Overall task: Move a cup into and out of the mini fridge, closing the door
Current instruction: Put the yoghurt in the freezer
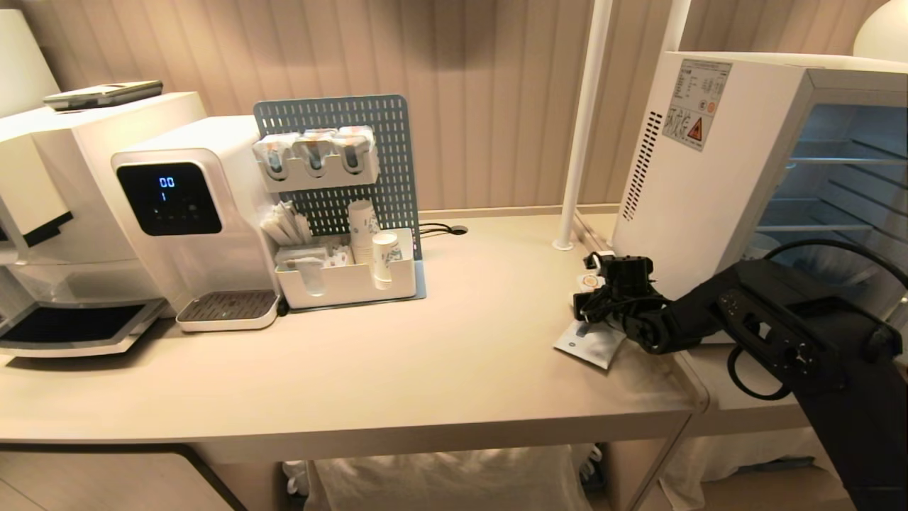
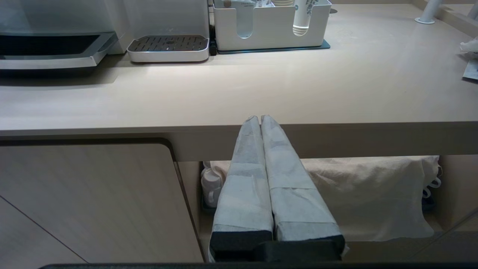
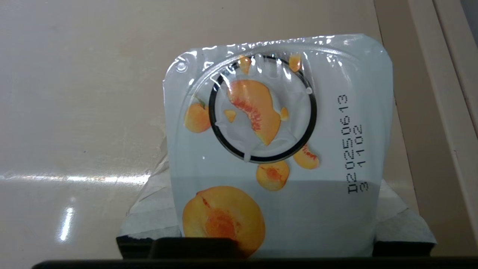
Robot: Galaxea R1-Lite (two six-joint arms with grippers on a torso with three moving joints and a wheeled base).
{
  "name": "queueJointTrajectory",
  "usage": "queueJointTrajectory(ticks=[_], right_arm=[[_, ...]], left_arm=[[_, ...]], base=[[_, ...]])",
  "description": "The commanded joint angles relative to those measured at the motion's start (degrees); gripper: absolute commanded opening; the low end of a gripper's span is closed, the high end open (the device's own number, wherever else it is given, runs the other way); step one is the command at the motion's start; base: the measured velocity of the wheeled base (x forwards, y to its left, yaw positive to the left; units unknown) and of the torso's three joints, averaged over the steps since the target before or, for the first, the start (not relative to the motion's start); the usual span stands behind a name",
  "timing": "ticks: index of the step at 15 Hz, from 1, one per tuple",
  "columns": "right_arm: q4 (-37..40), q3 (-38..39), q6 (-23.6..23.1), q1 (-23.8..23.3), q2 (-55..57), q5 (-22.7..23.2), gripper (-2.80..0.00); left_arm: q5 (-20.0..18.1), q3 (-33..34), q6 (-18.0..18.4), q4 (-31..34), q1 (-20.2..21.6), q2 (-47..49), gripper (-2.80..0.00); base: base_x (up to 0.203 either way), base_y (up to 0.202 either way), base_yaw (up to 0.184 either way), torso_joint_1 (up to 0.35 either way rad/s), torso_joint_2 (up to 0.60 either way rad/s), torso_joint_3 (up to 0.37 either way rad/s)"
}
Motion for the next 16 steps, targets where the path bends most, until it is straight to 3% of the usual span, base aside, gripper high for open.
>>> queueJointTrajectory(ticks=[1,8,16], right_arm=[[-0.48,3.46,0.49,0.03,-3.96,0.25,-2.80],[-5.49,20.70,1.76,0.03,-17.92,1.56,-2.80],[-16.06,50.51,2.34,0.05,-45.43,4.84,-2.80]], left_arm=[[0.04,0.09,-0.05,-0.02,0.00,0.00,-2.80],[0.04,0.05,-0.05,-0.02,0.00,0.00,-2.80],[0.04,0.09,-0.05,-0.02,0.07,0.01,-2.80]], base=[[0.000,0.000,0.000,0.000,0.00,0.000],[0.000,0.000,0.000,0.000,0.00,0.000],[0.000,0.000,0.000,0.000,0.00,0.000]])
